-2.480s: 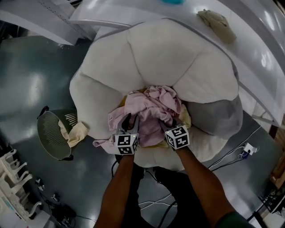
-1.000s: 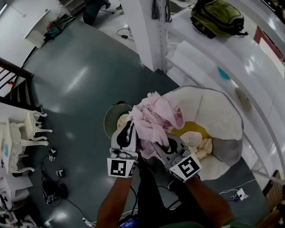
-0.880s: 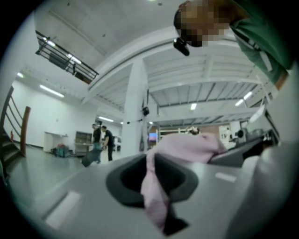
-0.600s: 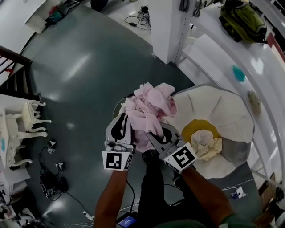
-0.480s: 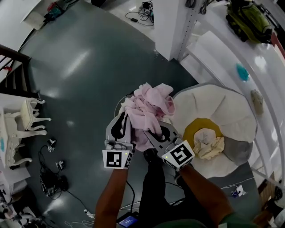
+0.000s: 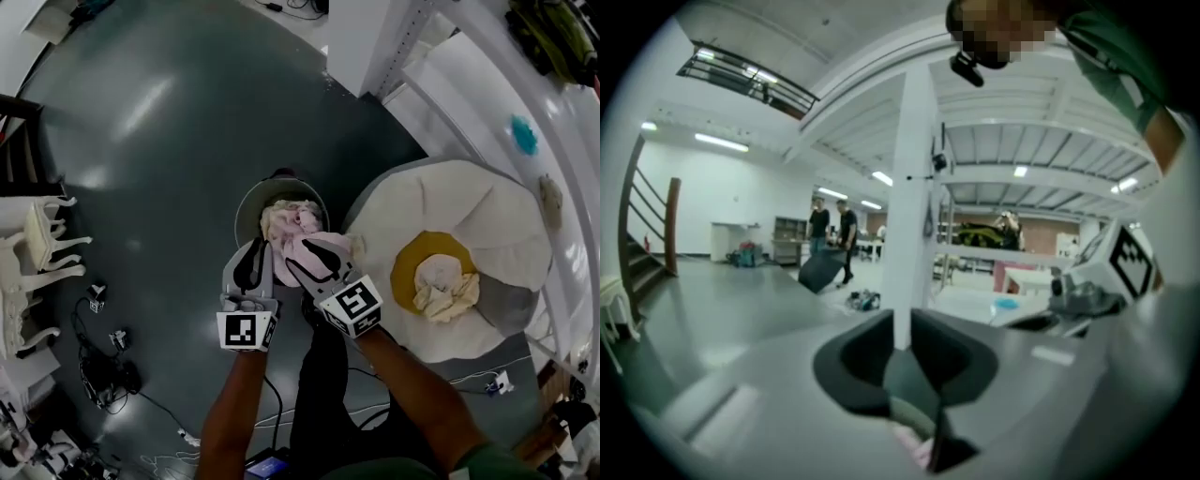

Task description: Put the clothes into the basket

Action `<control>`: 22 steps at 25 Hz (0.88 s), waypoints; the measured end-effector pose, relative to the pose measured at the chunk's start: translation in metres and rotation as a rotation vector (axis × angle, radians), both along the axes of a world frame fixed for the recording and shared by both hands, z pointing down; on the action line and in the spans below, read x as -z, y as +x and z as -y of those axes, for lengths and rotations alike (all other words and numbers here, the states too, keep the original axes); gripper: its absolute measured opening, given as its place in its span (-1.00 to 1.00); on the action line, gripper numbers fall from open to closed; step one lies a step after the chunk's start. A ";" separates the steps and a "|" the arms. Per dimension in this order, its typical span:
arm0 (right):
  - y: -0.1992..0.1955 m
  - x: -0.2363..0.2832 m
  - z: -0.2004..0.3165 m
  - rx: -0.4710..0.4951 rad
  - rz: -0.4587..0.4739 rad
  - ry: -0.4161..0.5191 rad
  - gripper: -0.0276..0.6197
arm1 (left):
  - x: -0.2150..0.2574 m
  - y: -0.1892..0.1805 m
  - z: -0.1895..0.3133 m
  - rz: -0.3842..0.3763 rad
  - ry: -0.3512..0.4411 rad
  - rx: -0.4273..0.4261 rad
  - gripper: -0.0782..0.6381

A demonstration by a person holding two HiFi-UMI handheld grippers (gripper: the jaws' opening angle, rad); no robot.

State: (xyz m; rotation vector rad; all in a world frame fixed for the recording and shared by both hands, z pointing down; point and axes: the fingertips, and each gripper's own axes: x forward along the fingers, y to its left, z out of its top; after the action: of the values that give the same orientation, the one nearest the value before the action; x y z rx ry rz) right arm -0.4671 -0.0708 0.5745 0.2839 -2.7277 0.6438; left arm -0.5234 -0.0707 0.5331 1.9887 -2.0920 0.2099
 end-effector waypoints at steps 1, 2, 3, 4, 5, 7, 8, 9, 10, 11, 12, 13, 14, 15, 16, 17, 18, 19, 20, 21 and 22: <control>0.000 -0.005 -0.001 0.000 -0.006 -0.001 -0.36 | -0.007 0.001 -0.001 -0.010 -0.008 -0.001 -0.65; 0.003 -0.010 -0.002 -0.002 -0.016 -0.002 -0.36 | -0.013 0.002 -0.001 -0.019 -0.015 -0.002 -0.65; 0.008 -0.016 -0.002 -0.006 -0.029 -0.005 -0.36 | -0.018 0.004 -0.001 -0.027 -0.020 -0.005 -0.65; 0.015 -0.023 -0.003 -0.015 -0.044 -0.010 -0.36 | -0.022 0.006 0.000 -0.035 -0.023 -0.009 -0.65; 0.023 -0.030 -0.002 -0.026 -0.060 -0.015 -0.36 | -0.026 0.009 0.002 -0.041 -0.025 -0.016 -0.65; 0.041 -0.044 0.000 -0.057 -0.092 -0.021 -0.36 | -0.032 0.017 0.007 -0.052 -0.026 -0.036 -0.65; 0.051 -0.049 0.001 -0.075 -0.106 -0.023 -0.36 | -0.034 0.022 0.011 -0.056 -0.026 -0.048 -0.65; 0.062 -0.053 0.003 -0.094 -0.119 -0.024 -0.36 | -0.035 0.027 0.014 -0.060 -0.027 -0.060 -0.65; 0.073 -0.057 0.005 -0.115 -0.132 -0.023 -0.36 | -0.036 0.033 0.018 -0.063 -0.028 -0.072 -0.65; 0.086 -0.061 0.008 -0.140 -0.143 -0.021 -0.36 | -0.036 0.040 0.022 -0.065 -0.027 -0.084 -0.65; 0.101 -0.064 0.013 -0.168 -0.153 -0.015 -0.36 | -0.036 0.048 0.027 -0.067 -0.024 -0.097 -0.65; 0.117 -0.066 0.019 -0.201 -0.166 -0.007 -0.35 | -0.035 0.059 0.033 -0.070 -0.021 -0.113 -0.65; 0.135 -0.068 0.026 -0.237 -0.180 0.004 -0.34 | -0.035 0.072 0.038 -0.073 -0.018 -0.132 -0.65; 0.153 -0.070 0.033 -0.273 -0.194 0.017 -0.32 | -0.036 0.087 0.044 -0.076 -0.017 -0.154 -0.65; 0.170 -0.071 0.039 -0.309 -0.206 0.028 -0.31 | -0.037 0.103 0.049 -0.078 -0.018 -0.178 -0.65; 0.187 -0.072 0.045 -0.343 -0.215 0.037 -0.30 | -0.038 0.118 0.053 -0.080 -0.021 -0.202 -0.65; 0.203 -0.072 0.050 -0.373 -0.221 0.043 -0.30 | -0.041 0.134 0.057 -0.083 -0.025 -0.224 -0.65; 0.219 -0.073 0.055 -0.401 -0.226 0.049 -0.30 | -0.043 0.150 0.060 -0.086 -0.031 -0.243 -0.65; 0.235 -0.074 0.059 -0.427 -0.230 0.054 -0.29 | -0.046 0.166 0.064 -0.090 -0.037 -0.260 -0.65; 0.252 -0.075 0.063 -0.452 -0.235 0.058 -0.29 | -0.049 0.184 0.067 -0.095 -0.044 -0.276 -0.65; 0.270 -0.078 0.066 -0.477 -0.241 0.062 -0.28 | -0.052 0.202 0.070 -0.099 -0.049 -0.291 -0.65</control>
State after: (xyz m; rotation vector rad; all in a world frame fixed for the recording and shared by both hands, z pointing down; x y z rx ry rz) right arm -0.1967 -0.1371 0.6521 0.9791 -2.4571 0.5952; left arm -0.3216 -0.1405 0.5855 2.2187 -1.7162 0.2084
